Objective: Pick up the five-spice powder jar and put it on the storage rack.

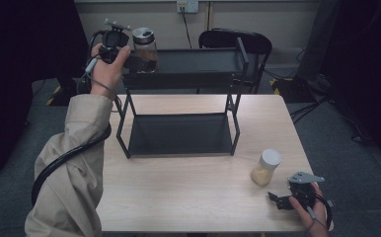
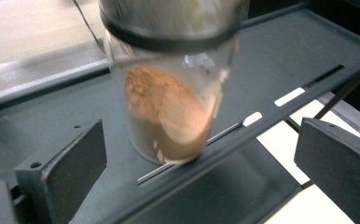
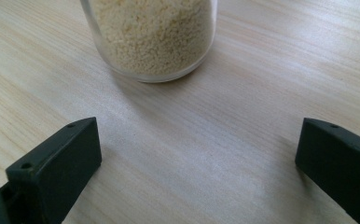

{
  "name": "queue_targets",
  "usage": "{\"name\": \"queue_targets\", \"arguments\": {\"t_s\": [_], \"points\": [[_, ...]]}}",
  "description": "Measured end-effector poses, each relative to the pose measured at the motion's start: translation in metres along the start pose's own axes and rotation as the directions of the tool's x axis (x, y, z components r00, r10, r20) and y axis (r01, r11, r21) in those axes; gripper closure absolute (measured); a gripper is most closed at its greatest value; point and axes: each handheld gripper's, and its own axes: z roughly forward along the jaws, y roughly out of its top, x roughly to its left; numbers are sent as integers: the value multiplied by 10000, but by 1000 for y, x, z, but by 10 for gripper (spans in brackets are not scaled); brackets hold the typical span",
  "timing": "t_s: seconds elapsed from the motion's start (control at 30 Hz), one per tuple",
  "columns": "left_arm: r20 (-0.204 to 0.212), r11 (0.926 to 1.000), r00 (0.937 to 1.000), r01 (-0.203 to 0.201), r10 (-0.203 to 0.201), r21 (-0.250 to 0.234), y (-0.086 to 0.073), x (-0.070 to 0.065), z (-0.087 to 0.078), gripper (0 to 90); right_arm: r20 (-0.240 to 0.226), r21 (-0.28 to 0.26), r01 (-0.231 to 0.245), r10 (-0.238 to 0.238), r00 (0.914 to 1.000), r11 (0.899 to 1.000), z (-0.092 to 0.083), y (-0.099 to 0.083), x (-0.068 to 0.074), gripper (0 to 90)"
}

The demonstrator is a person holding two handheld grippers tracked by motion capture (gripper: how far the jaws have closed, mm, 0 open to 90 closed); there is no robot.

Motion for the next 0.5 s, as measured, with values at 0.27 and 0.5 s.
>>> {"name": "queue_targets", "arguments": {"t_s": [0.27,0.5], "points": [[337,9996,9994,55,-46,-280,-19,-2,-7,37,15,1,-16,16,10000,10000,0,0,0,0],[498,9992,9988,16,4,-404,-33,-6,-9,37,21,-3,-18,19,10000,10000,0,0,1,0]]}}
